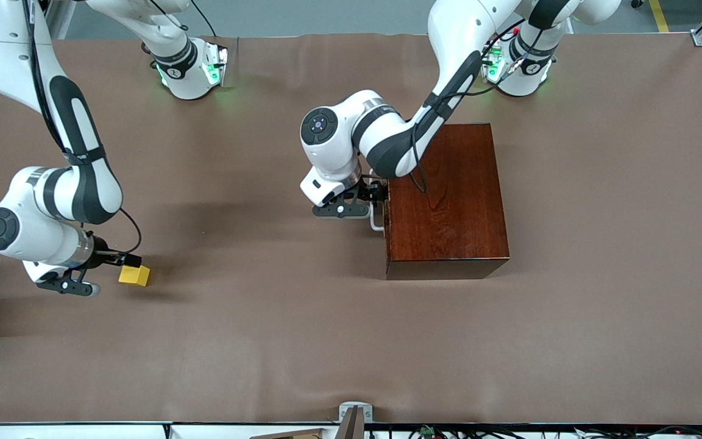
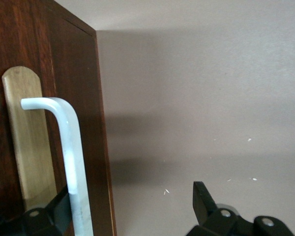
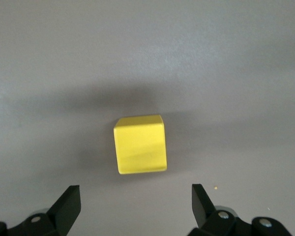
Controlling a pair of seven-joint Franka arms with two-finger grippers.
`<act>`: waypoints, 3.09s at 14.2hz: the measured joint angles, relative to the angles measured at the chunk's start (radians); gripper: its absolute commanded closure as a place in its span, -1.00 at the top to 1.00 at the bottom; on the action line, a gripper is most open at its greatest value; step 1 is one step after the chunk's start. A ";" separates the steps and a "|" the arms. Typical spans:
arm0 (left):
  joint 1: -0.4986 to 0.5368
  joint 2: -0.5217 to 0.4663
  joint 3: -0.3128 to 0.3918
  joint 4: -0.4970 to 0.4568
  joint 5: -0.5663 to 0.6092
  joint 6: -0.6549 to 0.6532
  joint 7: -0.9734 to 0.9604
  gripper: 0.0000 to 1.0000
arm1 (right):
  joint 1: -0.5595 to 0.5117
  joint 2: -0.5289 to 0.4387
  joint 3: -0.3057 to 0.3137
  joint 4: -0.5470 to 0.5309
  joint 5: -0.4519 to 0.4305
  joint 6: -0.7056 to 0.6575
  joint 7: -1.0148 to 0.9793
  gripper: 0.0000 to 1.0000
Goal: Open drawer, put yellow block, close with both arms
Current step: 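Pull the drawer open with the left gripper while the right gripper grasps the cube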
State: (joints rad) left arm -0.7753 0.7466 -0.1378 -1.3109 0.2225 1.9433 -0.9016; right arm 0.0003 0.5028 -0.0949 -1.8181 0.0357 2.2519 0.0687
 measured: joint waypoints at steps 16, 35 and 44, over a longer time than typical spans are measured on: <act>-0.026 0.010 -0.006 0.000 -0.064 0.165 -0.045 1.00 | 0.007 0.125 0.001 0.003 0.000 0.168 -0.001 1.00; -0.061 0.021 0.001 -0.001 -0.163 0.339 -0.035 1.00 | 0.006 0.133 -0.003 0.020 -0.016 0.179 -0.024 -1.00; -0.061 0.021 0.001 0.006 -0.207 0.361 -0.033 1.00 | -0.008 0.090 -0.009 0.058 -0.016 0.147 -0.415 -1.00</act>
State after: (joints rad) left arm -0.8363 0.7676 -0.1371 -1.3044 0.0160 2.3041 -0.9346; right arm -0.0079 0.5928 -0.1038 -1.7601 0.0194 2.3991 -0.3463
